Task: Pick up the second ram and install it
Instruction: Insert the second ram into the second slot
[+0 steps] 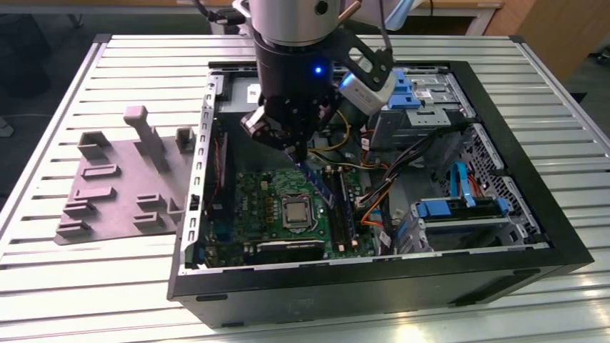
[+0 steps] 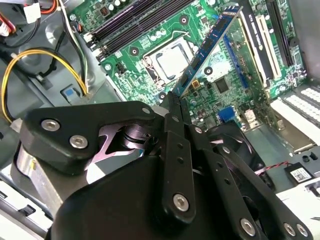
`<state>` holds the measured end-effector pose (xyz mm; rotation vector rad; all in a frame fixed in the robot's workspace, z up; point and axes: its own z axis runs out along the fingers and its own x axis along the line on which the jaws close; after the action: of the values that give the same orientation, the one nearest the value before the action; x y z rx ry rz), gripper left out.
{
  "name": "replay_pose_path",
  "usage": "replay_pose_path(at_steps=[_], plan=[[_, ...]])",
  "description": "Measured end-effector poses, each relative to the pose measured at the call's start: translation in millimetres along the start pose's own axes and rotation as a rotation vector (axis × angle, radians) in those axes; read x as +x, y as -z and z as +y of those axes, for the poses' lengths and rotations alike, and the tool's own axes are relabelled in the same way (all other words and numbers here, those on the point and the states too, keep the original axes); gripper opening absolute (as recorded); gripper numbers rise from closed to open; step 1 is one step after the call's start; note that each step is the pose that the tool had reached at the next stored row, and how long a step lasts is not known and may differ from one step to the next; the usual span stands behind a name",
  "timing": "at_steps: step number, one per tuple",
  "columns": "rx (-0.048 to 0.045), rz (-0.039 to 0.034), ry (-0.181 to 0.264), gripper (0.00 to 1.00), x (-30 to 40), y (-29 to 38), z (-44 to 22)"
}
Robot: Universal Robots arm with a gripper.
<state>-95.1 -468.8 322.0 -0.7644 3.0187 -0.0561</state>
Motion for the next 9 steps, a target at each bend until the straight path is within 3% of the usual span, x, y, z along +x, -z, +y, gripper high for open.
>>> replay_pose_path(at_steps=[9], plan=[[0.0011,0.0025,-0.060,0.12,0.0,0.0,0.0]])
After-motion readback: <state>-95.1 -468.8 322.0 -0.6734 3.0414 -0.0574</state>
